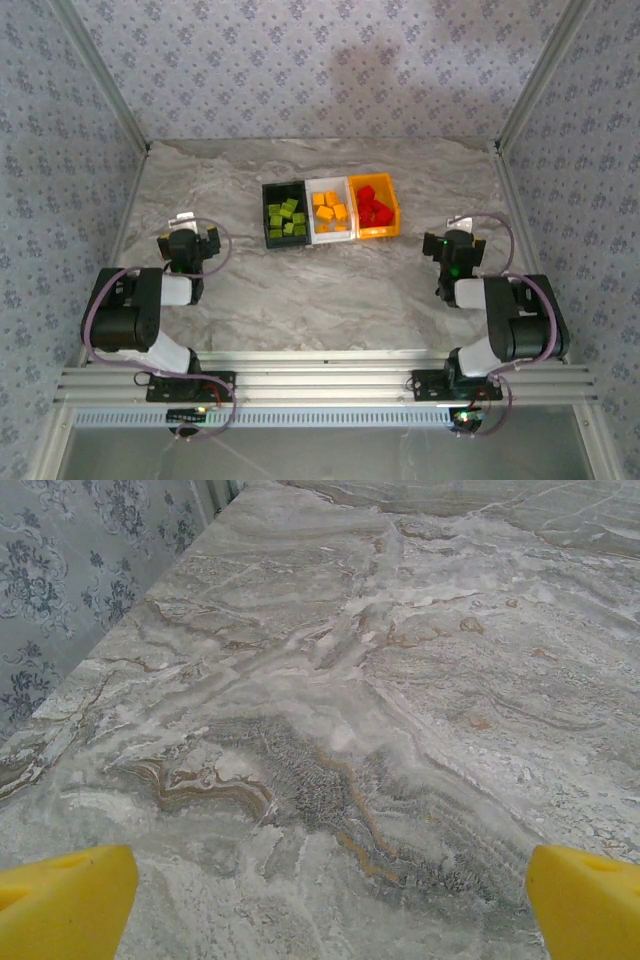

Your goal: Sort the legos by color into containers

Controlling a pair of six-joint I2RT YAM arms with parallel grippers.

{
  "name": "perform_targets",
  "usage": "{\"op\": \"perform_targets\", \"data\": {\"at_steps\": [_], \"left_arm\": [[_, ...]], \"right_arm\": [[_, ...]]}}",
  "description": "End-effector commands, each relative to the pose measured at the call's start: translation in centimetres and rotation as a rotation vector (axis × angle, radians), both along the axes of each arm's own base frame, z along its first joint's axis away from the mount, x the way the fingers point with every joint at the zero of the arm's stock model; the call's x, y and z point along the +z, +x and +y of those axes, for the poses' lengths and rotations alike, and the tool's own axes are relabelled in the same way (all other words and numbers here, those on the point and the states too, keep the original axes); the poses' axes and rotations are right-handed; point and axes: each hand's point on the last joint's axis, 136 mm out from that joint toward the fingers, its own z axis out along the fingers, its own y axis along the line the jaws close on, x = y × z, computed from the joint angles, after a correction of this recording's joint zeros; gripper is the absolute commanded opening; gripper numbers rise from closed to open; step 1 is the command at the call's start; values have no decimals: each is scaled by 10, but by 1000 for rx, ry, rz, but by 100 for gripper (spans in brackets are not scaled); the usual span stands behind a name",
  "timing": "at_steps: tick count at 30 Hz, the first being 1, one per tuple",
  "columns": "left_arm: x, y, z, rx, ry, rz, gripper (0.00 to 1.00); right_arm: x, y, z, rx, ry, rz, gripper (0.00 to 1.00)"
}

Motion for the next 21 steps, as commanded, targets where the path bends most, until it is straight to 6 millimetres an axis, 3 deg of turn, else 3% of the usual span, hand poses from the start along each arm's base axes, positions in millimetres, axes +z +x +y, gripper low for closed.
{"op": "perform_targets", "data": {"at_steps": [1,21], "left_arm": [[15,7,-1,-3,-16,-54,100],[14,8,-4,-21,-17,-52,100]], "right_arm": [[12,14,7,77,40,-69,100],[16,15,7,68,33,-76,100]]}}
